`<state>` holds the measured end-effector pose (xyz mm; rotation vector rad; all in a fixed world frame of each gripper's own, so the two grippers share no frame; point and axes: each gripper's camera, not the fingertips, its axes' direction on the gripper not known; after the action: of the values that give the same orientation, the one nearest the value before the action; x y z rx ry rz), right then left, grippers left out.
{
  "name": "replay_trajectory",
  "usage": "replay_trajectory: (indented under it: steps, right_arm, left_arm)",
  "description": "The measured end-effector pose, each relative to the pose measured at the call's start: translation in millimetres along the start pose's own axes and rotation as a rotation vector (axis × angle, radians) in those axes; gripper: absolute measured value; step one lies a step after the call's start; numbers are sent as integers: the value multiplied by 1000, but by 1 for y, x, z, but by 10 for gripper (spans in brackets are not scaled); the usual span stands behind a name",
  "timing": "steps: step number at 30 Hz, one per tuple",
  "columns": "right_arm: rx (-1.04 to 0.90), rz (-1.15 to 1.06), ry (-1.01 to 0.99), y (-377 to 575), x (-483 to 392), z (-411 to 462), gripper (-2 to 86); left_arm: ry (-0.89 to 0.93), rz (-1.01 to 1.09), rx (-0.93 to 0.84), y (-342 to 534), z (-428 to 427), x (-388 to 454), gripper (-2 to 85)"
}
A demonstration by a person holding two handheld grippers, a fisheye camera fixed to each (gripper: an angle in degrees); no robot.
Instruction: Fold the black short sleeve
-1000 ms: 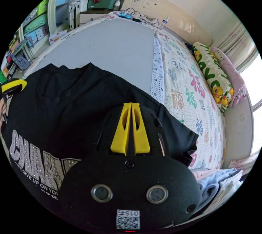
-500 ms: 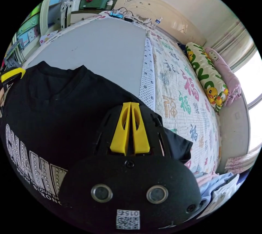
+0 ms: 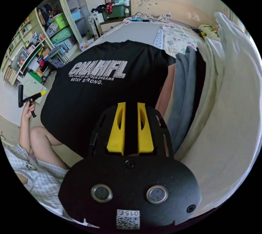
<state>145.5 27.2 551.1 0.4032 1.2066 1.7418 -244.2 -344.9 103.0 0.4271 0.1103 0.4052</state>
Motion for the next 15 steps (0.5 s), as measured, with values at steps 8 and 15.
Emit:
replay_trajectory:
  steps: [8, 15]
  right_arm:
    - [-65, 122, 127, 71, 18, 20, 11]
    - [-91, 177, 180, 74, 31, 16, 12]
  left_arm:
    - [117, -15, 38, 64, 2, -44, 8]
    - [126, -82, 81, 93, -19, -98, 2]
